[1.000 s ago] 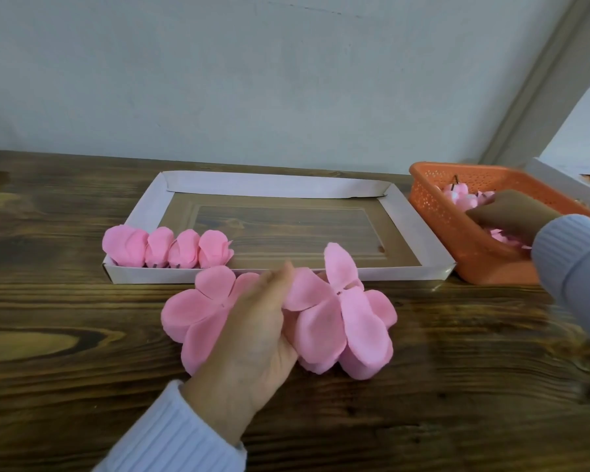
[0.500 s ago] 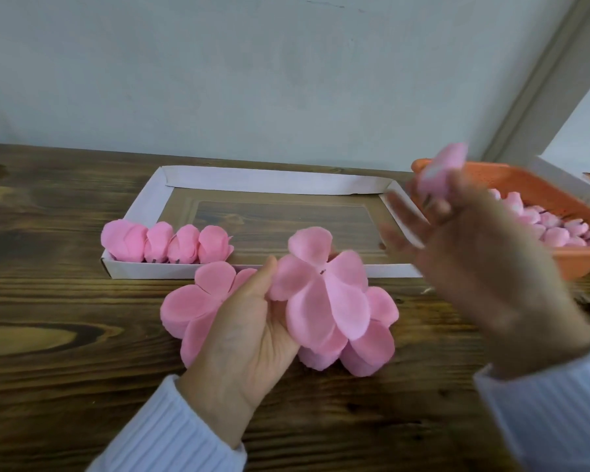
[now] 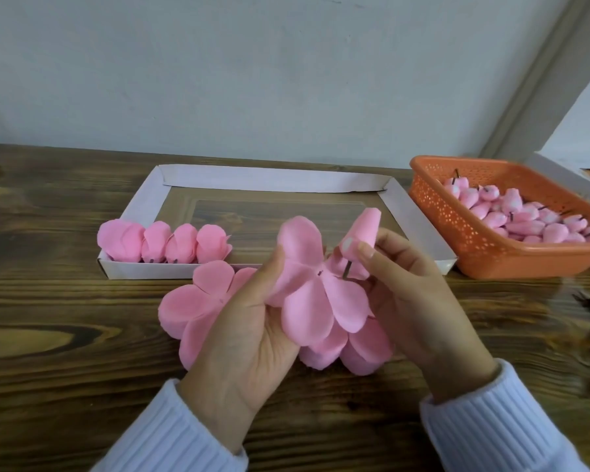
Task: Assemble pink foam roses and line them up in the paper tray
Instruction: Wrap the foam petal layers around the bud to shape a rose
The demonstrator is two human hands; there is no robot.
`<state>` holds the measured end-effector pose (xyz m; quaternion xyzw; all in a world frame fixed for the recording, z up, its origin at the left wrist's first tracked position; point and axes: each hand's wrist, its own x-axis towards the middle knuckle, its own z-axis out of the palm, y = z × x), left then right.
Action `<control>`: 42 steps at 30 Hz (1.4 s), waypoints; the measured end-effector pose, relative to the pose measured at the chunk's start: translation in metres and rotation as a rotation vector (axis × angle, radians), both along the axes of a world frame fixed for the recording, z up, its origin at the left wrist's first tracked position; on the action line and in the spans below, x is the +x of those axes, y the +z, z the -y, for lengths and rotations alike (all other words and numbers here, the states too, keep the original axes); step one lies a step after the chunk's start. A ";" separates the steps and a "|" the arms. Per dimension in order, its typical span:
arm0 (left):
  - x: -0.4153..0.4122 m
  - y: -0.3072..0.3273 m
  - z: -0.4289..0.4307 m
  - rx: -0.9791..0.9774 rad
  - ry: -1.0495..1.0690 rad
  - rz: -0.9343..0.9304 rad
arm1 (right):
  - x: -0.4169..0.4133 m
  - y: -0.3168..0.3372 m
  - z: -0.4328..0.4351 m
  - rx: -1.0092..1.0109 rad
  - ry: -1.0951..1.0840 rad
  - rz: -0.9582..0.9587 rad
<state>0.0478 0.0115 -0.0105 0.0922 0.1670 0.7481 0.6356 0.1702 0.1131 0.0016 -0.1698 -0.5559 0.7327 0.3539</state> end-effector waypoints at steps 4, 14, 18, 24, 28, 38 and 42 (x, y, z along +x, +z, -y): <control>0.002 0.001 -0.001 0.016 -0.041 -0.041 | -0.002 -0.002 0.002 0.080 -0.075 -0.009; 0.000 0.000 0.003 -0.037 -0.074 -0.303 | 0.002 -0.001 0.006 0.368 -0.163 0.058; 0.001 -0.002 0.004 -0.136 0.029 -0.624 | 0.008 0.003 0.005 0.542 -0.163 0.149; 0.005 -0.003 0.005 -0.251 0.148 -0.802 | 0.007 0.002 0.006 0.575 -0.195 0.113; 0.005 -0.003 0.005 -0.279 0.175 -0.798 | 0.003 0.000 0.010 0.549 -0.353 -0.064; 0.007 -0.001 0.002 -0.370 0.252 -0.725 | -0.001 -0.013 0.025 1.001 -0.636 -0.115; 0.008 -0.001 0.001 -0.339 0.278 -0.655 | 0.002 -0.014 0.028 1.077 -0.696 -0.199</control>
